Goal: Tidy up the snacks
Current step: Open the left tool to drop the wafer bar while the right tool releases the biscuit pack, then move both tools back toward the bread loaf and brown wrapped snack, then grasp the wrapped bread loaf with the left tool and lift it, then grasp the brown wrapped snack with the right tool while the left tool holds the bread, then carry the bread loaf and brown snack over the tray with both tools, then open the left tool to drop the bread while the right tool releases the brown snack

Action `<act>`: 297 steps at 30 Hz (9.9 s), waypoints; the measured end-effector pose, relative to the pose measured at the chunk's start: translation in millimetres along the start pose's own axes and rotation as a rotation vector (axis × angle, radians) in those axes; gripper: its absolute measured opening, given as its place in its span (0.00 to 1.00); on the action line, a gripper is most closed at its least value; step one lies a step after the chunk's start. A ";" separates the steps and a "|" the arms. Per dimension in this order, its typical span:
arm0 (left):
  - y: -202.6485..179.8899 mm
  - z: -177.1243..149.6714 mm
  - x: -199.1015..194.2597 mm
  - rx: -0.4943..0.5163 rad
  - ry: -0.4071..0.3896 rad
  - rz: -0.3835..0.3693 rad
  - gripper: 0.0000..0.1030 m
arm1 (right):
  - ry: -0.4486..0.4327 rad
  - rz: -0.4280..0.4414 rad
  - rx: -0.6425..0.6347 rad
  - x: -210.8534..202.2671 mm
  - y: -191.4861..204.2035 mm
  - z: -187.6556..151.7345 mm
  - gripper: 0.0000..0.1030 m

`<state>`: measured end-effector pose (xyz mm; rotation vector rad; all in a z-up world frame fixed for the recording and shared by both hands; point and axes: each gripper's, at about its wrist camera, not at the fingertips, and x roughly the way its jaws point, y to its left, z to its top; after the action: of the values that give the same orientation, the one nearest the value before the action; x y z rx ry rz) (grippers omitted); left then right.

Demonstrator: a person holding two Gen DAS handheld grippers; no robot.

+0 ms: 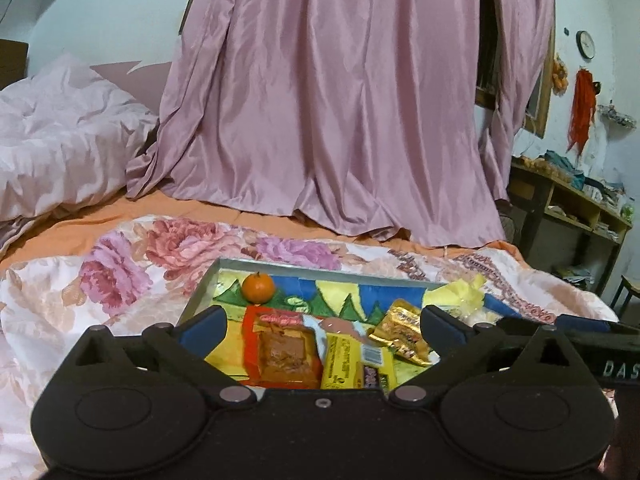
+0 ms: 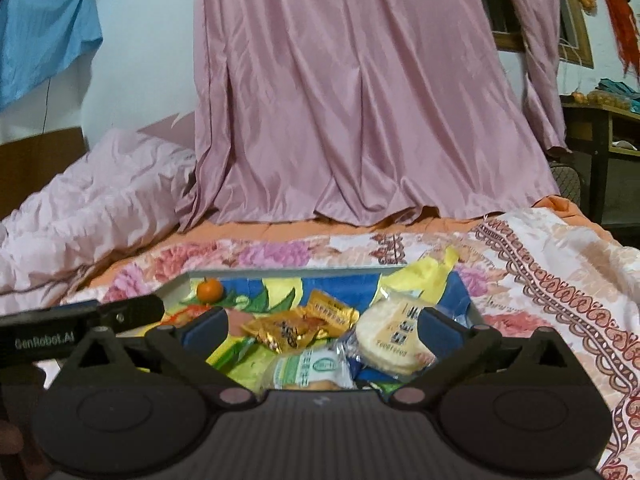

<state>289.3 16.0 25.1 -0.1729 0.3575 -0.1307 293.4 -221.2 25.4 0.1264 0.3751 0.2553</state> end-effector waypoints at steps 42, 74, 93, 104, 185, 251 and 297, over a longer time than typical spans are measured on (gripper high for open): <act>-56.6 -100.6 -227.5 0.350 0.120 -0.048 0.99 | -0.015 0.080 0.098 -191.1 2.2 -50.4 1.00; -54.6 -118.7 -52.1 0.633 0.372 -0.387 0.89 | -0.001 0.035 0.114 -144.0 -12.5 -44.1 1.00; -36.2 -124.1 -59.0 0.493 0.383 -0.212 0.47 | 0.130 0.075 0.034 -115.8 -1.1 -53.1 1.00; -9.7 -107.2 -108.8 0.447 0.298 -0.062 0.47 | 0.257 0.187 -0.295 -62.3 50.2 -93.9 1.00; -8.9 -62.1 -127.2 0.180 0.181 -0.050 0.47 | 0.130 0.277 -0.001 -134.5 44.1 -67.3 0.14; 19.1 0.1 49.5 0.046 0.093 0.001 0.47 | 0.042 0.024 0.066 35.5 -29.3 -9.3 0.14; -18.2 -33.4 -119.9 0.134 0.119 0.071 0.99 | -0.036 0.102 0.104 -128.8 3.9 -32.8 1.00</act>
<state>164.2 12.2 38.0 -0.0201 0.4710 -0.0943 164.4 -249.7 40.2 0.2528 0.3463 0.3334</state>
